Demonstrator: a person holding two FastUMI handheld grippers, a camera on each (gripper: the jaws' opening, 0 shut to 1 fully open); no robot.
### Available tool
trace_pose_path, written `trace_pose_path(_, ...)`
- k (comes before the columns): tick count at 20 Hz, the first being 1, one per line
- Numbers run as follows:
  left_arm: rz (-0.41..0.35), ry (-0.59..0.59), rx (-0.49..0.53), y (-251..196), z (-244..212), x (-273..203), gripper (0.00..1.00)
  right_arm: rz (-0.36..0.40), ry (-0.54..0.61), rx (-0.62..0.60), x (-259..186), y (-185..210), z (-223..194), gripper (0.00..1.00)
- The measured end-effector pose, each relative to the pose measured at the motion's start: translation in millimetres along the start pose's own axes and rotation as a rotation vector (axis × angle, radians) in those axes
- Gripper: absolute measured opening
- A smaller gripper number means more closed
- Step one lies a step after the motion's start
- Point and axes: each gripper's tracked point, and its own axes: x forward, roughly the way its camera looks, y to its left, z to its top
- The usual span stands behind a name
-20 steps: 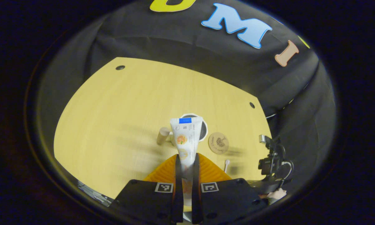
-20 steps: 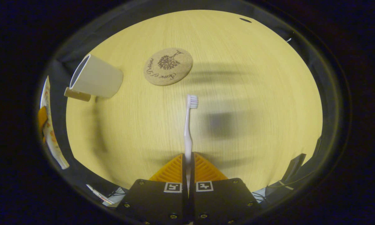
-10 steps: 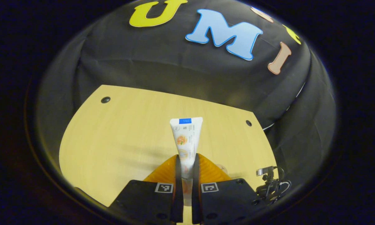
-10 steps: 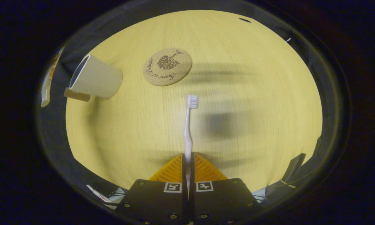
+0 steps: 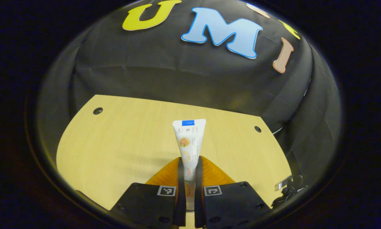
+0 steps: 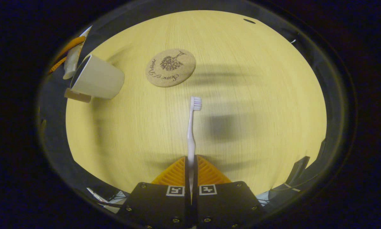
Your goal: Put the toothbrush and toothpaste on the desktop into the cup, then pick up the cup and place it on the coaster on the desktop.
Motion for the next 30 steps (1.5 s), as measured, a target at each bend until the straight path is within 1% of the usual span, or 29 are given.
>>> trace_pose_path(3,0.041,-0.029,0.047,3,-8,8,0.18,0.002,0.001,-0.002,1,0,0,0.02)
trace_pose_path(4,0.050,-0.030,0.055,4,-12,10,0.20,0.004,0.003,-0.001,0,0,0,0.02)
trace_pose_path(5,0.058,-0.027,0.058,6,-16,11,0.20,0.006,0.004,-0.001,0,0,0,0.02)
trace_pose_path(6,0.049,-0.015,0.054,6,-20,10,0.20,0.008,0.006,0.000,0,0,0,0.02)
trace_pose_path(7,0.041,-0.018,0.048,4,-22,7,0.25,0.010,0.008,0.000,0,0,0,0.02)
trace_pose_path(10,0.046,-0.019,0.057,6,-24,6,0.24,0.012,0.009,0.000,1,0,0,0.02)
trace_pose_path(12,0.041,-0.016,0.060,5,-24,5,0.31,0.012,0.008,-0.001,0,0,1,0.02)
trace_pose_path(13,0.033,-0.016,0.061,1,-27,4,0.41,0.012,0.008,-0.002,1,0,0,0.02)
trace_pose_path(14,0.032,-0.005,0.059,0,-29,5,0.44,0.012,0.006,-0.002,0,0,1,0.02)
trace_pose_path(16,0.033,0.001,0.060,-1,-34,2,0.64,0.010,0.003,-0.002,2,0,1,0.02)
trace_pose_path(18,0.034,0.002,0.063,-2,-37,-2,0.68,0.009,-0.014,0.000,0,0,1,0.02)
trace_pose_path(19,0.030,0.002,0.065,-2,-38,-3,0.75,0.012,-0.026,0.002,0,0,1,0.02)
trace_pose_path(20,0.034,0.001,0.067,-1,-38,-5,0.80,0.018,-0.037,0.006,-1,0,1,0.02)
trace_pose_path(21,0.039,-0.004,0.070,2,-39,-7,0.82,0.027,-0.047,0.016,-1,0,0,0.02)
trace_pose_path(23,0.041,-0.008,0.072,4,-39,-18,0.81,0.045,-0.060,0.040,-1,0,0,0.02)
trace_pose_path(25,0.044,-0.011,0.070,9,-42,-29,0.82,0.047,-0.068,0.050,-2,-1,0,0.02)
trace_pose_path(27,0.046,-0.014,0.063,15,-44,-39,0.82,0.055,-0.097,0.059,-7,0,7,0.02)
trace_pose_path(30,0.059,-0.019,0.039,26,-46,-58,0.82,0.084,-0.168,0.088,-25,9,27,0.02)
